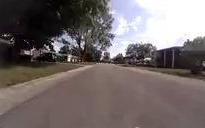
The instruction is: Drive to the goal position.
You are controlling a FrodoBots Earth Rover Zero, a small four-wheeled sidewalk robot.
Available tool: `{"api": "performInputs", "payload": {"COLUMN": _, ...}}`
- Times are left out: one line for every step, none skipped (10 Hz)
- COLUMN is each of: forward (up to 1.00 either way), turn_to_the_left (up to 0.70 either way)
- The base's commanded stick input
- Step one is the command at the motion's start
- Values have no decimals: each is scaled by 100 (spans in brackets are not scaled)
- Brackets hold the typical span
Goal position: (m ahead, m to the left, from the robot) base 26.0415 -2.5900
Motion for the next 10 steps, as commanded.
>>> {"api": "performInputs", "payload": {"forward": 100, "turn_to_the_left": 0}}
{"api": "performInputs", "payload": {"forward": 100, "turn_to_the_left": 0}}
{"api": "performInputs", "payload": {"forward": 100, "turn_to_the_left": 0}}
{"api": "performInputs", "payload": {"forward": 100, "turn_to_the_left": 0}}
{"api": "performInputs", "payload": {"forward": 100, "turn_to_the_left": 0}}
{"api": "performInputs", "payload": {"forward": 100, "turn_to_the_left": 0}}
{"api": "performInputs", "payload": {"forward": 100, "turn_to_the_left": 0}}
{"api": "performInputs", "payload": {"forward": 100, "turn_to_the_left": 0}}
{"api": "performInputs", "payload": {"forward": 100, "turn_to_the_left": 0}}
{"api": "performInputs", "payload": {"forward": 100, "turn_to_the_left": 0}}
